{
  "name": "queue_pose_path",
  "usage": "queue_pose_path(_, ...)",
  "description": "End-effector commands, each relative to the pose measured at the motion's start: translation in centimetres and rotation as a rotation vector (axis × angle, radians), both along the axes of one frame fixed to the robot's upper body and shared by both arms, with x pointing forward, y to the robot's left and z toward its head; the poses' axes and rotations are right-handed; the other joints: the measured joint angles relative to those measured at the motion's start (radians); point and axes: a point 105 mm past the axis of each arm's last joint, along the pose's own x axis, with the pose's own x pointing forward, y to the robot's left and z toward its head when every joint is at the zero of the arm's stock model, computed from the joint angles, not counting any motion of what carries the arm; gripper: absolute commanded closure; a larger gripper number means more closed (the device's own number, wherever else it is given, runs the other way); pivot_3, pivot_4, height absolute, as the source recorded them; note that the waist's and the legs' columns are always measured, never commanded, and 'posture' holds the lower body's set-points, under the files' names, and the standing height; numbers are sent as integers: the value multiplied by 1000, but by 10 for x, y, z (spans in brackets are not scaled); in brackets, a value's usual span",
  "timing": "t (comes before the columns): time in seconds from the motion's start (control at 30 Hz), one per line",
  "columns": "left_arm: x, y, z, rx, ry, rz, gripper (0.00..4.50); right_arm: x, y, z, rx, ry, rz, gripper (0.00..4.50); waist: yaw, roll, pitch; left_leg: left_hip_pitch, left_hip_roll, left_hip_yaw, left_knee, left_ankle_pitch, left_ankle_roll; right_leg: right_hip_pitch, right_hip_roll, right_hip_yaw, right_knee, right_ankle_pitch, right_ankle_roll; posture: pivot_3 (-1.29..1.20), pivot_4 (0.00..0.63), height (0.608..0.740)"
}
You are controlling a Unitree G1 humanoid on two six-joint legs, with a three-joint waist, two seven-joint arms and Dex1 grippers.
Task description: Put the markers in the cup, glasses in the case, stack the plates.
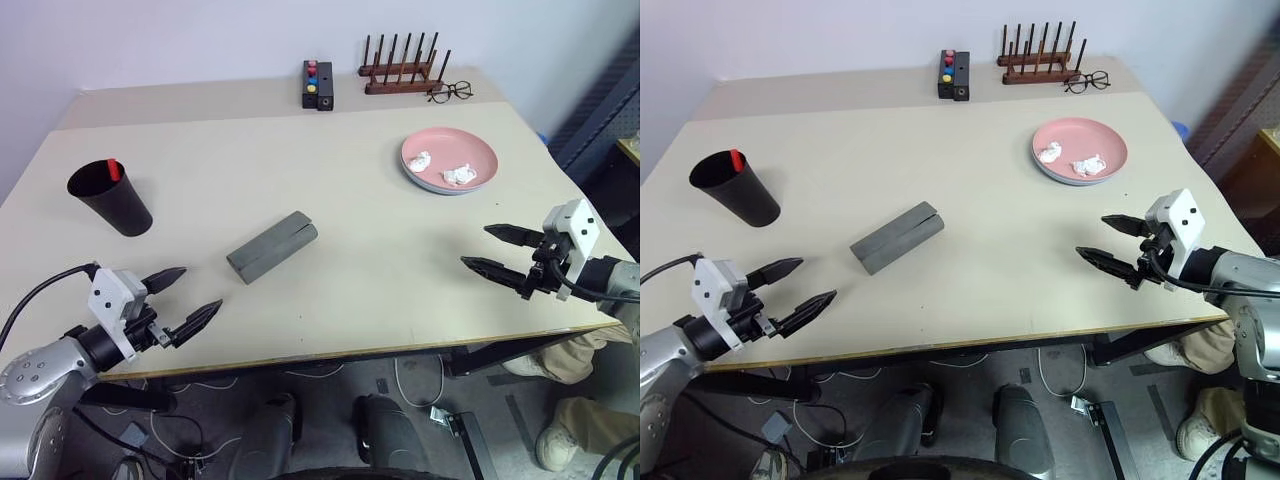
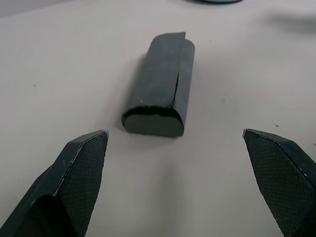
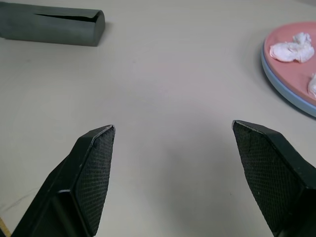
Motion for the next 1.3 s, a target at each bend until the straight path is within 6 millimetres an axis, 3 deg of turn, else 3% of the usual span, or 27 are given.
queue_pose_path(0.03, -2, 1, 9, 12, -31, -6, 0, -4, -7, 10, -7, -39, -17, 635, 1, 0, 0, 0, 0, 0, 0, 0, 0, 0, 0, 0, 0, 0, 0, 0, 150, 740)
queue_pose_path(0.37, 2, -1, 15, 9, -34, -9, 0, -1, -10, 5, 61, -65, -47, 635, -1, 0, 0, 0, 2, 2, 1, -1, 1, 1, 0, 0, -1, 0, 0, 0, 150, 740)
queue_pose_path(0.73, 14, -11, 23, -39, -55, -1, 0, 5, -20, -1, 216, -206, -148, 635, -1, 0, 0, 0, 2, 3, 1, -1, 2, 1, 1, -1, -1, 0, 0, 0, 150, 740)
queue_pose_path(1.3, 2, -16, 7, -47, -16, -4, 0, -9, -13, -6, 213, -190, -134, 635, 0, 0, 0, 1, 2, 3, 1, -1, 2, 1, 0, 0, 0, 0, 0, 0, 150, 740)
